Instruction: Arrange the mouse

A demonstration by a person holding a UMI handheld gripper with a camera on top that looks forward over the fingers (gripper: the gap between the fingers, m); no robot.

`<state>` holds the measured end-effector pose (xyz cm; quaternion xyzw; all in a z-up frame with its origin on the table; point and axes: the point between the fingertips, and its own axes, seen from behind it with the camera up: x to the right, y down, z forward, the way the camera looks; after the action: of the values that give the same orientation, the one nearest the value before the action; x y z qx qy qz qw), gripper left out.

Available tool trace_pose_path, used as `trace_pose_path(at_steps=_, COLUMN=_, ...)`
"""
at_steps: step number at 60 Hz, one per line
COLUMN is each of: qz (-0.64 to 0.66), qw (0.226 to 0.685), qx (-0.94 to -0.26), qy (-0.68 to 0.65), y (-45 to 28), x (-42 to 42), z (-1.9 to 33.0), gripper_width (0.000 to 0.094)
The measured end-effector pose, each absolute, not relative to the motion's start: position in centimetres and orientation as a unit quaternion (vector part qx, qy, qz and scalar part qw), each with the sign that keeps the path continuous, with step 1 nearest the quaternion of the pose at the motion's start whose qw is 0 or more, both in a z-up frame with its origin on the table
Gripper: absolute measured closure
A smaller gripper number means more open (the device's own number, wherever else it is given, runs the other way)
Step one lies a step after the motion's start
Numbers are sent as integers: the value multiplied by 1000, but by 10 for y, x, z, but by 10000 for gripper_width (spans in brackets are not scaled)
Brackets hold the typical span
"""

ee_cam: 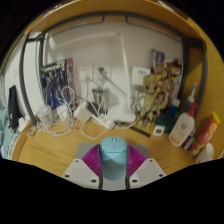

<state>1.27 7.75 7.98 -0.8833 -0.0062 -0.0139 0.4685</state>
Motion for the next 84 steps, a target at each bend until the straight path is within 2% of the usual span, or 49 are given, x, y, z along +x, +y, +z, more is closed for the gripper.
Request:
trace_pose_path(at_steps=7, qz=-9, qw=429, qx=-903, qy=-1, y=77, x=12, z=24, gripper_width=636)
trace_pose_path(at_steps=15, qz=-13, qw=404, qx=-915, qy=13, y=72, x=22, z=-8, gripper_width=627)
trace_pose_path(at_steps=16, qz=-13, qw=401, qx=-916, qy=16, y=70, x=23, z=-11, gripper_width=538)
trace_pose_path(at_steps=17, qz=-12, qw=401, qx=-916, qy=17, y=69, x=24, z=-12, gripper_width=598)
trace_pose_path(at_steps=18, qz=-12, qw=405, qx=-914, qy=16, y=70, x=24, z=-11, gripper_width=594)
trace_pose_path(at_steps=23, qz=-21, qw=410, qx=-912, qy=2, y=70, x=25, z=-13, gripper_width=506)
trace_pose_path(at_steps=30, qz=-12, qw=403, qx=-915, qy=12, y=69, x=25, z=-14, gripper_width=430)
trace_pose_path(at_steps=31, qz=-11, qw=400, qx=-916, qy=16, y=69, x=25, z=-13, gripper_width=398)
trace_pose_path(at_steps=35, qz=-21, qw=387, qx=-921, qy=29, y=65, x=32, z=-10, gripper_width=172)
trace_pose_path(at_steps=37, qz=-27, qw=388, qx=-921, qy=30, y=64, x=34, z=-3, gripper_width=97)
trace_pose_path(at_steps=44, qz=-28, qw=411, qx=-911, qy=29, y=63, x=30, z=44, gripper_width=118)
trace_pose_path(at_steps=56, qz=-25, qw=461, qx=-886, qy=39, y=48, x=10, z=161, gripper_width=90)
trace_pose_path(at_steps=62, qz=-38, qw=467, qx=-882, qy=48, y=25, x=-3, z=204, gripper_width=89)
trace_pose_path(at_steps=72, qz=-19, qw=477, qx=-877, qy=46, y=-13, x=-49, z=242, gripper_width=91)
trace_pose_path(at_steps=84, qz=-8, qw=478, qx=-878, qy=12, y=-42, x=-87, z=255, gripper_width=79)
